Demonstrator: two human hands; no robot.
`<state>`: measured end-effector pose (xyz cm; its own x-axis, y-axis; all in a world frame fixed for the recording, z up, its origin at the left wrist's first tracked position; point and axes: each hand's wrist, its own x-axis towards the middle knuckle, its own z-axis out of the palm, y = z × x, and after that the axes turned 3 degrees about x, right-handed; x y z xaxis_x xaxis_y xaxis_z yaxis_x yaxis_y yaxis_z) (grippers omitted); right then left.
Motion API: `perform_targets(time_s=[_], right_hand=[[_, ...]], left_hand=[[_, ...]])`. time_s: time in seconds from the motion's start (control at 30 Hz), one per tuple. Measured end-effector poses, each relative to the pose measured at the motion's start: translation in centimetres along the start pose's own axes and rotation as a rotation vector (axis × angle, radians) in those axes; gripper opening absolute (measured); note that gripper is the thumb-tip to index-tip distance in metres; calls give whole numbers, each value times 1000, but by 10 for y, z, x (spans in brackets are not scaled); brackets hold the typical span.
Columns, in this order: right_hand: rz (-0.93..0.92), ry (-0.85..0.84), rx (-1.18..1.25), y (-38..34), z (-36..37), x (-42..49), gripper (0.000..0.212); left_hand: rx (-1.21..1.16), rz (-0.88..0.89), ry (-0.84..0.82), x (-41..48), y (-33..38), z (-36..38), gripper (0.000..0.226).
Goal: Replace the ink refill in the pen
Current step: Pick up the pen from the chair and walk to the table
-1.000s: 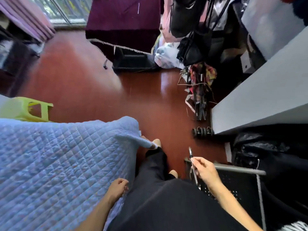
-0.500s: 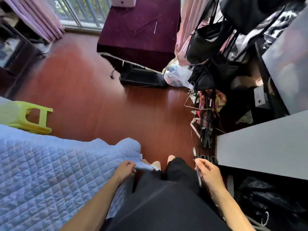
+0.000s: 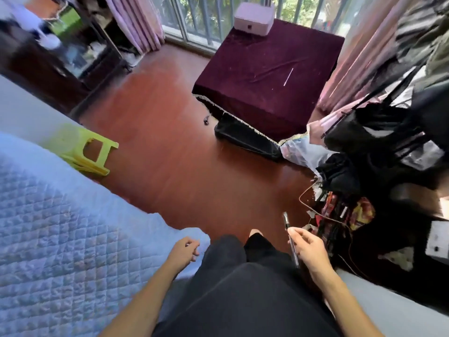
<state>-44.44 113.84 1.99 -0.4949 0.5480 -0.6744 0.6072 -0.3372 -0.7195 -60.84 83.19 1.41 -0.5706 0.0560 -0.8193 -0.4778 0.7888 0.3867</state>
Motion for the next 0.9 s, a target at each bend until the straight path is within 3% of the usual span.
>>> perform_targets(time_s=[0.3,0.5,0.63,0.9], right_hand=[[-17,-120,-77,-94,49,94,14],[-37,-91,-60,-149,92,147,13],[-43,-67,-36,-180,111,175,13],[12,-38,9,-229,133,240,22]], left_hand=[[-14,-272,36,25,-16,-22,23],[75,-180,16,79,46,-64,43],[-5,-152,-14,128,113,-98,23],[-33,27,-26,224,260,-149,16]])
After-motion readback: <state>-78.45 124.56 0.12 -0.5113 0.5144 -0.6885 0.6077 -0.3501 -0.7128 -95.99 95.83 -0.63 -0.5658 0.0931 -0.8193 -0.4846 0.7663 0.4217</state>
